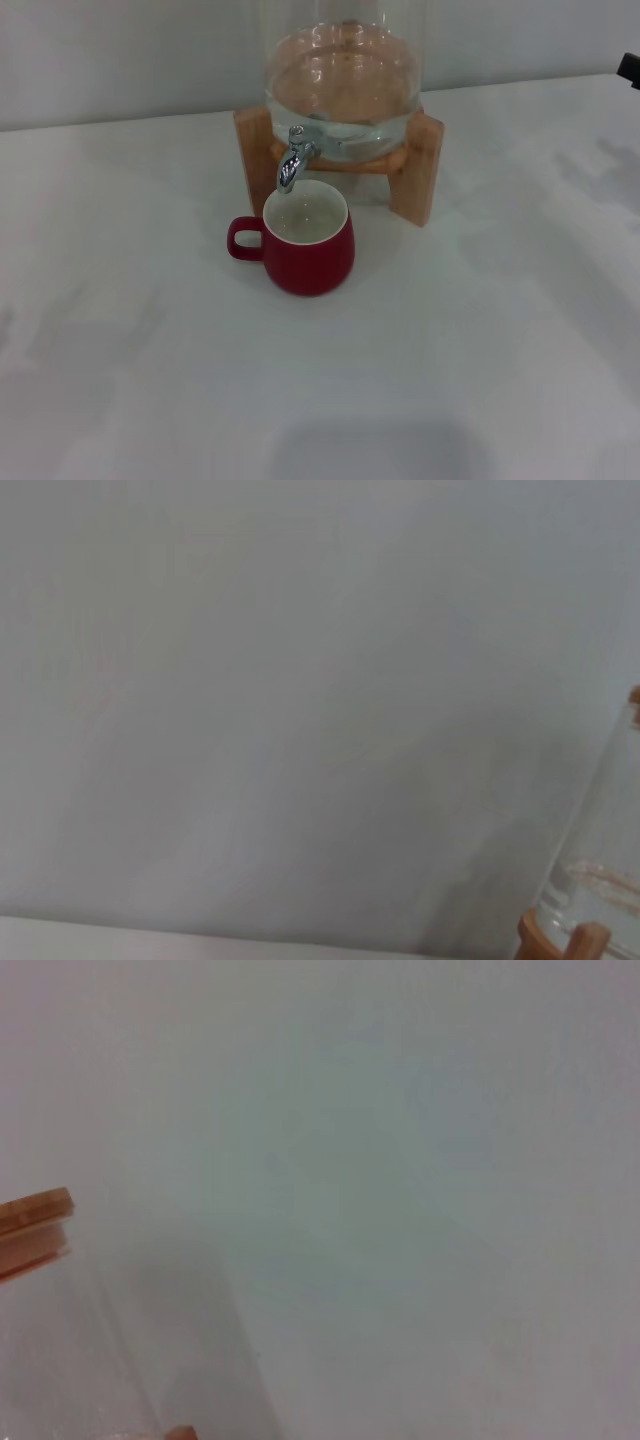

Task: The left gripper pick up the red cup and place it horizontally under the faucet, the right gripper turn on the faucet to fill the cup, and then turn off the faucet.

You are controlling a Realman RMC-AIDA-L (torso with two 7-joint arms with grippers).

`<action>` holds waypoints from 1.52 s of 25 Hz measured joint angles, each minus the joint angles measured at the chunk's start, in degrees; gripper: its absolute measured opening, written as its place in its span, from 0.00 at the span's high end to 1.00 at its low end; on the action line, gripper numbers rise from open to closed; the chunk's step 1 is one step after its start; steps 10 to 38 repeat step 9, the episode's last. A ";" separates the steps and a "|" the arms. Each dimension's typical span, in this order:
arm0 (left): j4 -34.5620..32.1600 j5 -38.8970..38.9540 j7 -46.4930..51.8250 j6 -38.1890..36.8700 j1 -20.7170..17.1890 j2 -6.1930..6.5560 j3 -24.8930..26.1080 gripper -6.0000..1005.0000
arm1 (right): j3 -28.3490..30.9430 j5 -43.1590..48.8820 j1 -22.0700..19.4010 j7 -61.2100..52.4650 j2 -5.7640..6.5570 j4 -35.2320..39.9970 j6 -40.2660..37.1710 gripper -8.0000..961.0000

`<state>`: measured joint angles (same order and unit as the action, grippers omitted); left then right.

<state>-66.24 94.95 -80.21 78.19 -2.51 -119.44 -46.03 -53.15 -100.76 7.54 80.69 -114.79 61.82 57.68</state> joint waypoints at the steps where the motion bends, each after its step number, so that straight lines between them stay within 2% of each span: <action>1: 0.43 0.17 0.04 0.00 0.10 0.00 0.07 0.19 | -0.01 0.00 0.02 -0.03 -0.01 -0.04 0.00 0.18; 38: 1.76 0.65 0.67 -0.01 0.79 0.12 0.21 0.19 | -0.31 0.10 0.03 -0.13 -0.07 -0.11 0.46 0.18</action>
